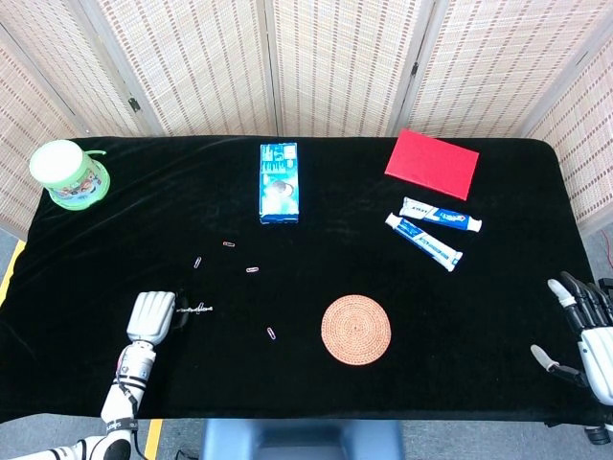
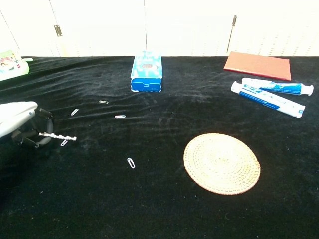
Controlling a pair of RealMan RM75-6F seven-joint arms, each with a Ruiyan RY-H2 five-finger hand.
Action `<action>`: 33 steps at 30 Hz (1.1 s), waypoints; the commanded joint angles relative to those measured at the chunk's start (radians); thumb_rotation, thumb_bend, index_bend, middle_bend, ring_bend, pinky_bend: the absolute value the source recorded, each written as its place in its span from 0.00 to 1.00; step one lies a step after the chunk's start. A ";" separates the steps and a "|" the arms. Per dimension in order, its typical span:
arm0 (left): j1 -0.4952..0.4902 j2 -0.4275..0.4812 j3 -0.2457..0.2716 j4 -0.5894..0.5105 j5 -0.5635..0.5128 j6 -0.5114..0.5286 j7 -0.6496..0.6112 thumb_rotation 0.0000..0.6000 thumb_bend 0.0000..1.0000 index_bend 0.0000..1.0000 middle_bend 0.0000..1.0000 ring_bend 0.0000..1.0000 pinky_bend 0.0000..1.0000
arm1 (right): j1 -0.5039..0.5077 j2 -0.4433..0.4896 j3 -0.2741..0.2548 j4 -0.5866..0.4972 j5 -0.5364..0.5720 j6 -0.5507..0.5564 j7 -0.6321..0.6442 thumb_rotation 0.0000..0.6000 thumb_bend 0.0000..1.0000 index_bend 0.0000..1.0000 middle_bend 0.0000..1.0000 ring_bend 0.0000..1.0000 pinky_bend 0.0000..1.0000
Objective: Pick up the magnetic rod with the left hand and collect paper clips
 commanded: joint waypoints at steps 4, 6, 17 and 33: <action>-0.001 -0.004 -0.005 0.018 -0.008 -0.016 -0.012 1.00 0.64 0.80 1.00 1.00 1.00 | 0.000 0.000 0.000 0.000 0.002 -0.003 -0.002 1.00 0.24 0.00 0.00 0.00 0.00; -0.001 -0.003 -0.007 0.022 -0.011 -0.021 -0.012 1.00 0.65 0.81 1.00 1.00 1.00 | 0.000 0.000 0.001 0.000 0.003 -0.004 -0.003 1.00 0.24 0.00 0.00 0.00 0.00; 0.012 0.025 -0.011 0.012 0.000 -0.006 -0.021 1.00 0.65 0.81 1.00 1.00 1.00 | 0.006 -0.002 0.004 -0.004 0.011 -0.017 -0.012 1.00 0.24 0.00 0.00 0.00 0.00; 0.032 0.052 0.060 -0.224 0.112 0.056 0.114 1.00 0.67 0.81 1.00 1.00 1.00 | 0.008 0.010 0.006 0.009 0.000 -0.006 0.043 1.00 0.24 0.00 0.00 0.00 0.00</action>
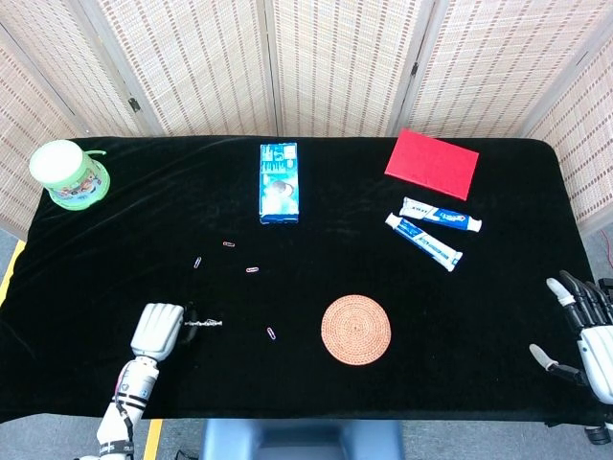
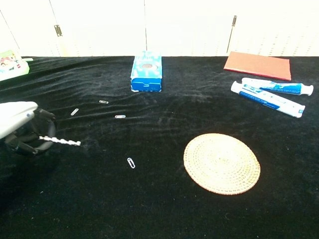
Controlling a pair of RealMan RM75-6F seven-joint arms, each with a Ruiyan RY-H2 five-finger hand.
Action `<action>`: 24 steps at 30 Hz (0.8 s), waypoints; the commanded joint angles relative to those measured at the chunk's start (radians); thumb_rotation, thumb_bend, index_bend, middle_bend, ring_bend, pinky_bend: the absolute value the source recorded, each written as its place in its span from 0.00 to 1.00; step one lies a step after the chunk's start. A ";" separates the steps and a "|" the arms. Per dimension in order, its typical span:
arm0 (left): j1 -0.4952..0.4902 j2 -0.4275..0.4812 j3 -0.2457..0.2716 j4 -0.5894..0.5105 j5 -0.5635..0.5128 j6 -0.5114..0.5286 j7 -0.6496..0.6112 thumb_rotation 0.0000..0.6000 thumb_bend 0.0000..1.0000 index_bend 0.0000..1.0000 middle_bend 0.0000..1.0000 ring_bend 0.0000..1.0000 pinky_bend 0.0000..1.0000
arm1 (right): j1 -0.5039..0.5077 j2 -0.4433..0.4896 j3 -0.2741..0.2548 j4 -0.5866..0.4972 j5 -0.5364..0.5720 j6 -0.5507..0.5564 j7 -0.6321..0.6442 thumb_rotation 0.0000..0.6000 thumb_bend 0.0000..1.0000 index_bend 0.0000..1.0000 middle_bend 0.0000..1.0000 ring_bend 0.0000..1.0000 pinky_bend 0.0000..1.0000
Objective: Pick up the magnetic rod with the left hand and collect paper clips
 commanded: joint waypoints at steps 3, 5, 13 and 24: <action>-0.029 -0.029 0.004 -0.026 0.021 -0.030 0.032 1.00 0.67 0.81 1.00 1.00 1.00 | 0.004 0.001 0.005 0.010 0.020 -0.015 0.013 1.00 0.24 0.00 0.00 0.00 0.00; -0.045 -0.044 -0.004 -0.018 0.015 -0.054 0.034 1.00 0.67 0.81 1.00 1.00 1.00 | 0.005 0.001 0.009 0.011 0.030 -0.019 0.017 1.00 0.24 0.00 0.00 0.00 0.00; -0.096 -0.092 -0.028 0.056 -0.002 -0.135 -0.003 1.00 0.67 0.80 1.00 1.00 1.00 | -0.011 -0.003 0.025 0.030 0.051 0.014 0.058 1.00 0.24 0.00 0.00 0.00 0.00; -0.123 -0.135 -0.021 0.127 0.030 -0.170 -0.068 1.00 0.67 0.79 1.00 1.00 1.00 | -0.013 0.001 0.026 0.043 0.054 0.010 0.092 1.00 0.24 0.00 0.00 0.00 0.00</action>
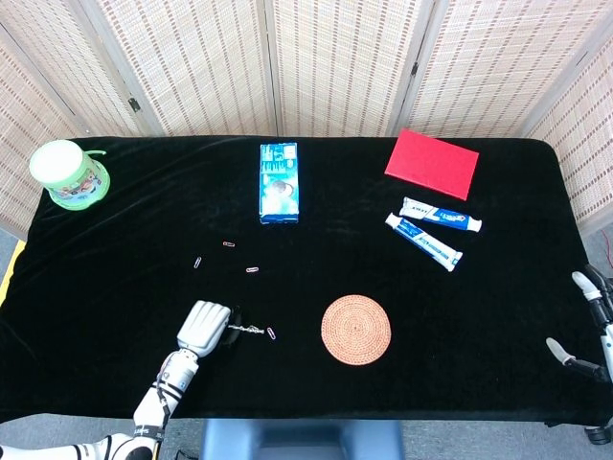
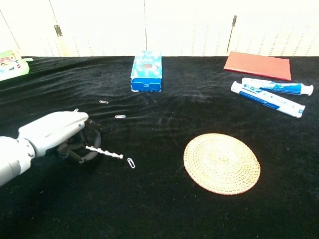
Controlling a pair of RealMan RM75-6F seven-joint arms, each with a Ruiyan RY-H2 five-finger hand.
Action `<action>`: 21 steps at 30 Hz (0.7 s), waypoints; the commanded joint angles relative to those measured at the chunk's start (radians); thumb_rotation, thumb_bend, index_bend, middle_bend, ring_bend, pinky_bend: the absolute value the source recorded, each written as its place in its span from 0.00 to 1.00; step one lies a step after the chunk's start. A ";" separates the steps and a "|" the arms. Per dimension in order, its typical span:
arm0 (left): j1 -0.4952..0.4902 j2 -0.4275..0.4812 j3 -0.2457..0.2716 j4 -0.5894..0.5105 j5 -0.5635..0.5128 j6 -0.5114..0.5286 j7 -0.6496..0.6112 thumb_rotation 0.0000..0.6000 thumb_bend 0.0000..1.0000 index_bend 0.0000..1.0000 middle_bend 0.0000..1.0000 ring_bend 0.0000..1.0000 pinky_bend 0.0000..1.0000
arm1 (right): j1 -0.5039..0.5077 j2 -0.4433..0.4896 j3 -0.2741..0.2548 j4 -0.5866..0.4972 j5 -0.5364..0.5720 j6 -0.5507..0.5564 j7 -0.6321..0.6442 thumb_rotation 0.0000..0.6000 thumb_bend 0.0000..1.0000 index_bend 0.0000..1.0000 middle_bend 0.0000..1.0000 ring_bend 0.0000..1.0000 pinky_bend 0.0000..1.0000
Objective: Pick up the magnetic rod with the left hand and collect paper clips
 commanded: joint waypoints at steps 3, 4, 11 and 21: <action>-0.008 -0.023 0.006 0.032 0.017 -0.002 -0.013 1.00 0.67 0.79 1.00 1.00 1.00 | 0.006 -0.004 0.000 0.004 -0.002 -0.010 -0.002 1.00 0.24 0.00 0.00 0.00 0.00; -0.009 -0.027 0.004 0.035 0.016 -0.005 -0.019 1.00 0.67 0.79 1.00 1.00 1.00 | 0.007 -0.004 0.000 0.003 -0.002 -0.014 -0.003 1.00 0.24 0.00 0.00 0.00 0.00; -0.028 -0.059 0.000 0.051 0.006 -0.039 -0.040 1.00 0.67 0.78 1.00 1.00 1.00 | 0.005 -0.003 0.002 0.002 0.004 -0.014 -0.006 1.00 0.24 0.00 0.00 0.00 0.00; -0.048 -0.046 -0.042 0.096 0.000 -0.025 -0.041 1.00 0.67 0.78 1.00 1.00 1.00 | -0.003 -0.002 0.003 0.007 0.015 -0.014 0.001 1.00 0.24 0.00 0.00 0.00 0.00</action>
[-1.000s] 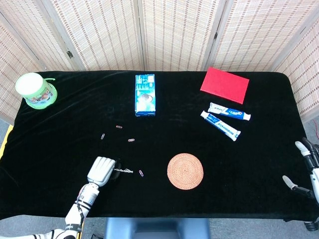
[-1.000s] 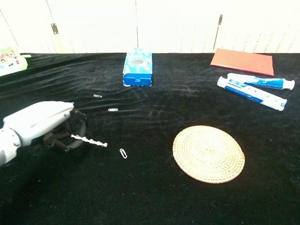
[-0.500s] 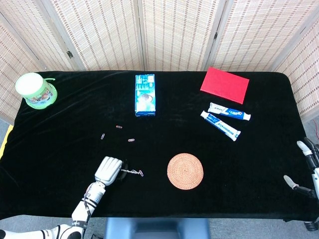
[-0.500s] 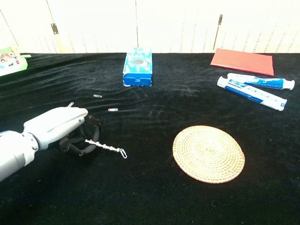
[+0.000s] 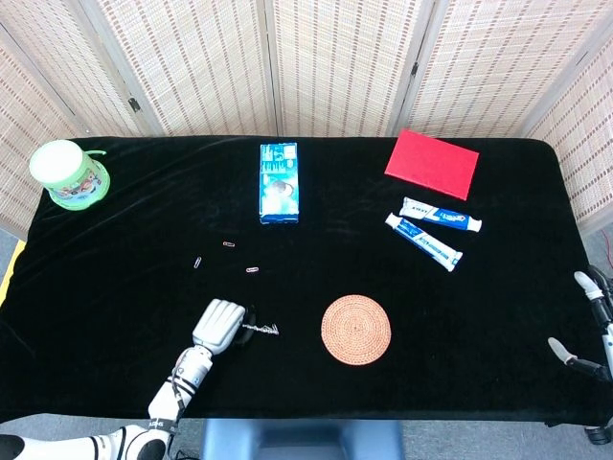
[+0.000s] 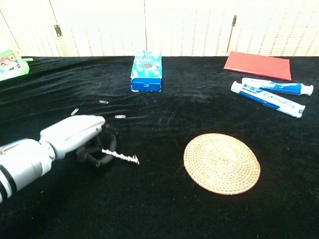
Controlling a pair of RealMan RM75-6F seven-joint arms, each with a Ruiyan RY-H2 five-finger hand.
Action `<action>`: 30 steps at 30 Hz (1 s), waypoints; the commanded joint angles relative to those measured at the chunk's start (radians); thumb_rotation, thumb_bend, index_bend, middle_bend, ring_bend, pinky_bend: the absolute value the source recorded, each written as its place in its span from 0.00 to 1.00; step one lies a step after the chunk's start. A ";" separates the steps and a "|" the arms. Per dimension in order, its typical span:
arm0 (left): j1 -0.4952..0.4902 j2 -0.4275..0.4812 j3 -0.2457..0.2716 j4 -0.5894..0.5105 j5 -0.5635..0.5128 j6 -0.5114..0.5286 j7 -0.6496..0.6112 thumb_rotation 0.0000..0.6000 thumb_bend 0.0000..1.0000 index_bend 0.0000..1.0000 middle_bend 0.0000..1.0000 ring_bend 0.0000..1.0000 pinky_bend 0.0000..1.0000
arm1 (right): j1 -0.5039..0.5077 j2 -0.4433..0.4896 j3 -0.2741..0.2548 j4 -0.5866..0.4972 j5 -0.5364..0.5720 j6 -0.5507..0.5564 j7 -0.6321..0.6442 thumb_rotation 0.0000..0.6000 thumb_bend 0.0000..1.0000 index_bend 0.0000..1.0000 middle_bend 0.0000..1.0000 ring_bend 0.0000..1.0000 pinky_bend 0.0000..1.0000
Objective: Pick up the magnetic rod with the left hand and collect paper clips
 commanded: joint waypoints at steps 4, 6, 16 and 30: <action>-0.018 0.045 -0.058 0.054 -0.014 0.006 -0.042 1.00 0.67 0.79 1.00 1.00 1.00 | -0.008 -0.003 0.003 0.002 0.011 0.006 -0.004 1.00 0.24 0.00 0.00 0.00 0.00; -0.025 0.057 -0.075 0.077 -0.025 -0.005 -0.074 1.00 0.67 0.79 1.00 1.00 1.00 | -0.009 -0.005 0.005 0.001 0.018 0.004 -0.009 1.00 0.24 0.00 0.00 0.00 0.00; -0.070 0.038 -0.139 0.295 -0.076 -0.054 -0.167 1.00 0.67 0.79 1.00 1.00 1.00 | -0.015 -0.010 0.008 -0.005 0.040 -0.011 -0.035 1.00 0.24 0.00 0.00 0.00 0.00; -0.101 0.000 -0.155 0.528 -0.113 -0.145 -0.307 1.00 0.67 0.80 1.00 1.00 1.00 | -0.001 -0.013 0.019 -0.013 0.065 -0.052 -0.058 1.00 0.24 0.00 0.00 0.00 0.00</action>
